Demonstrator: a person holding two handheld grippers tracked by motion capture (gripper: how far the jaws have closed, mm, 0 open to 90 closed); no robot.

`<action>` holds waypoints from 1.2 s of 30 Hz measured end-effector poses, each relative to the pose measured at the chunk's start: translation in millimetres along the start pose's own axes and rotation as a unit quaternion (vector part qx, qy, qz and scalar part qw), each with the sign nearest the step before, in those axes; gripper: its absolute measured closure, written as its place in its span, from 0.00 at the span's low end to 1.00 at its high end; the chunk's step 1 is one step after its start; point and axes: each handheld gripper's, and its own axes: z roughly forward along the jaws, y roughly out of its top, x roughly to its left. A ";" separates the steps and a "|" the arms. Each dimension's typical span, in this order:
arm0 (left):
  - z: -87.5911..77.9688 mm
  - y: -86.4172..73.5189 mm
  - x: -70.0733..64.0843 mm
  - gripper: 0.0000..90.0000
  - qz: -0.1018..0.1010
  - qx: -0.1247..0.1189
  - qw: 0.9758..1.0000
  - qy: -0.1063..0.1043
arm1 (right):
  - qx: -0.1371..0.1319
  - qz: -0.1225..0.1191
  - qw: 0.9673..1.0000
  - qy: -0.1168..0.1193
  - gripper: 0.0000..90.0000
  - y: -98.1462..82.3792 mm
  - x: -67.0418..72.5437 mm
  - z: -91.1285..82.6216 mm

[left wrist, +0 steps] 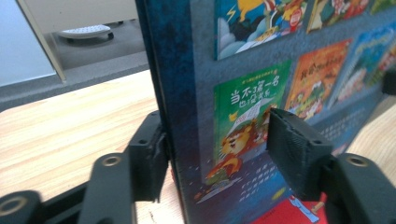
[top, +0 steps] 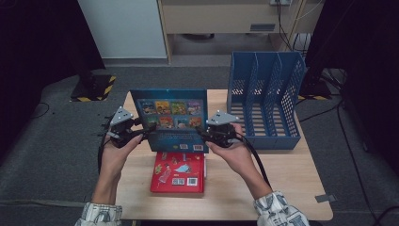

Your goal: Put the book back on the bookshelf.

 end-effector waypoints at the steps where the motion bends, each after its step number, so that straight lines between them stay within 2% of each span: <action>1: -0.4 -0.6 2.2 0.42 -0.002 -0.001 1.000 0.001 | -0.002 0.001 1.000 0.001 0.65 0.1 1.9 0.7; 2: -1.2 -1.2 4.3 0.42 -0.003 -0.001 1.000 -0.001 | -0.001 -0.006 1.000 0.000 0.65 1.1 6.9 2.7; 6: -3.8 -3.2 9.3 0.40 -0.006 -0.005 1.000 -0.005 | -0.003 -0.009 1.000 0.008 0.67 1.5 10.6 2.6; 13: -4.8 -2.0 4.6 0.32 0.008 0.007 1.000 -0.003 | 0.001 -0.015 1.000 0.017 0.65 1.2 18.9 -2.6; 17: -6.1 -3.3 4.0 0.30 0.010 0.004 1.000 -0.009 | 0.001 -0.019 0.999 0.026 0.64 -0.5 22.6 -6.9; 20: -6.0 -4.5 2.0 0.24 0.009 0.001 1.000 -0.011 | 0.001 -0.020 0.999 0.035 0.61 -1.6 27.3 -10.3; 30: -8.7 -6.1 1.7 0.23 0.004 -0.004 1.000 -0.017 | 0.001 -0.024 0.998 0.056 0.54 -2.6 31.8 -14.2; 36: -6.2 -9.1 4.3 0.21 0.003 -0.022 0.999 -0.024 | -0.001 -0.017 0.998 0.061 0.55 -2.9 33.7 -15.4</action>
